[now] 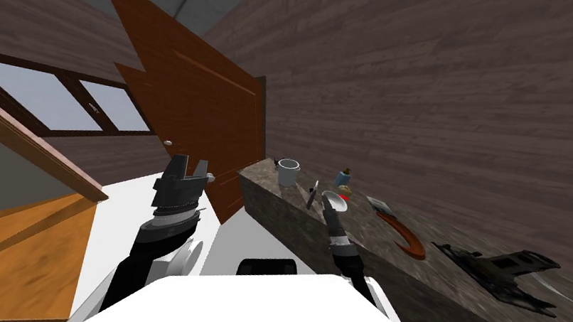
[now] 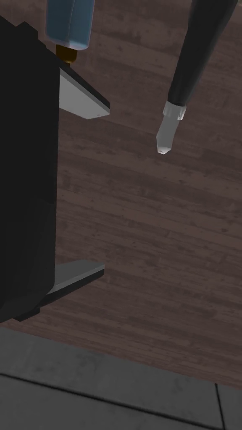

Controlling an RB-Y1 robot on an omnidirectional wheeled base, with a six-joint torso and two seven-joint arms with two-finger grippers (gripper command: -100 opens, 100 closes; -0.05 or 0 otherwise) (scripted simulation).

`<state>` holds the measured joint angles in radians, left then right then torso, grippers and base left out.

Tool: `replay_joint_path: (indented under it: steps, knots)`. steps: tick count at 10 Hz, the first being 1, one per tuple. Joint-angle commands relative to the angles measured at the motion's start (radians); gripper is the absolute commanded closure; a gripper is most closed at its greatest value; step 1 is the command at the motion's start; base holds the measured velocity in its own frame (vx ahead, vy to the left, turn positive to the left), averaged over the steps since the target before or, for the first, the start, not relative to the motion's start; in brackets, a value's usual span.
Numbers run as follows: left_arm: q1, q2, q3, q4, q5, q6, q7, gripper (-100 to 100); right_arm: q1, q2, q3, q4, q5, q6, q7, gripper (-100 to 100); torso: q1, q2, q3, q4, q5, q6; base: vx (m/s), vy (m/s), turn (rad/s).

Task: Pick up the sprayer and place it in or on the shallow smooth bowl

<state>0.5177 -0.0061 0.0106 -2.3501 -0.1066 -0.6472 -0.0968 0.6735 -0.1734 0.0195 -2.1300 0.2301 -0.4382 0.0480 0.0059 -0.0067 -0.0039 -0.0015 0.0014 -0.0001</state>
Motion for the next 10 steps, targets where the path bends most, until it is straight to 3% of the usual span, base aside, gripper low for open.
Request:
replay_joint_path:
  steps: [1,10]
  knots:
    - [0.0,0.0,0.0,0.0,0.0,0.0,0.0,0,0.029,-0.017,-0.015,0.014,0.033,0.016,0.036,-100,0.0,0.0,0.0,0.0,0.0,0.0,0.112,0.095,-0.066]
    - [0.0,0.0,0.0,0.0,0.0,0.0,0.0,0,0.172,-0.129,-0.162,0.111,0.171,0.129,0.216,-100,0.004,-0.002,-0.001,0.0,0.001,0.0,0.12,0.144,-0.056]
